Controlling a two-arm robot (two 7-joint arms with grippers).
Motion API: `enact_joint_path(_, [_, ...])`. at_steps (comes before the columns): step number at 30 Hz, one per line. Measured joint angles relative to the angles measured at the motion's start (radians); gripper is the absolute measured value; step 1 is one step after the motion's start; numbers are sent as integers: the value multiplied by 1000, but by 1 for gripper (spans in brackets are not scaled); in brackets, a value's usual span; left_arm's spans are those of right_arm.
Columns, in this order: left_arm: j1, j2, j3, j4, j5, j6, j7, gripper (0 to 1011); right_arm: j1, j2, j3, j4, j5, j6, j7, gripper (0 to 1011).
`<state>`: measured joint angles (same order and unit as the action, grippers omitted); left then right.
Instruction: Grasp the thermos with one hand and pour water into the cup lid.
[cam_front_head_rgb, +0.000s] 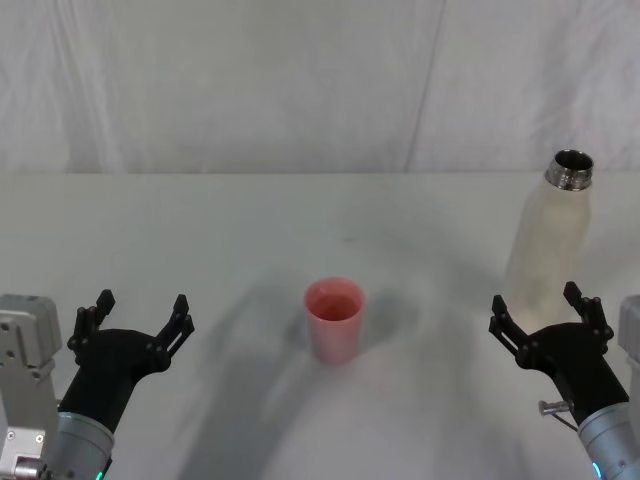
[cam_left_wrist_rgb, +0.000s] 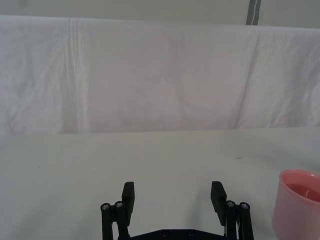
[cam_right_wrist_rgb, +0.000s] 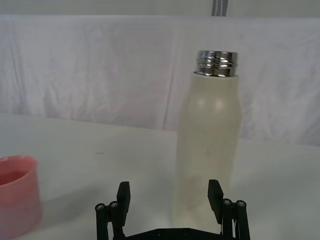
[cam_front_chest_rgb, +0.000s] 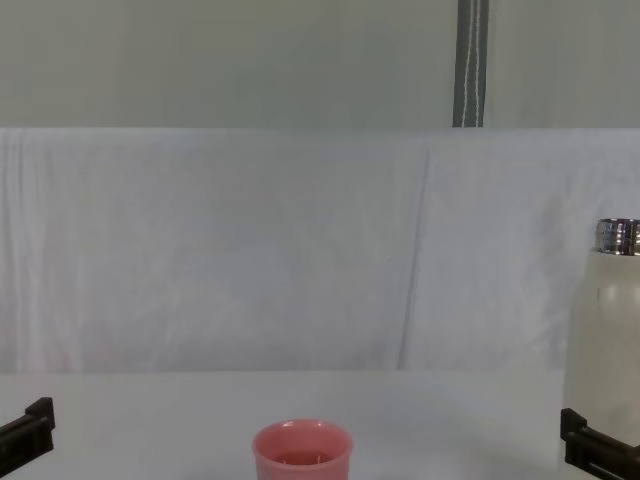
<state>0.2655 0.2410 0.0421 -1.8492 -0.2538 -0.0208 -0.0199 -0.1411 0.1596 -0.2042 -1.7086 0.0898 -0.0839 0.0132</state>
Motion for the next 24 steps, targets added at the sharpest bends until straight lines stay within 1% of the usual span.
enact_joint_path(10, [0, 0, 0, 0, 0, 0, 0, 1001, 48, -24, 44, 66, 7, -10, 38, 1001])
enact_joint_path(24, [0, 0, 0, 0, 0, 0, 0, 1001, 107, -56, 86, 123, -1, -17, 74, 1001])
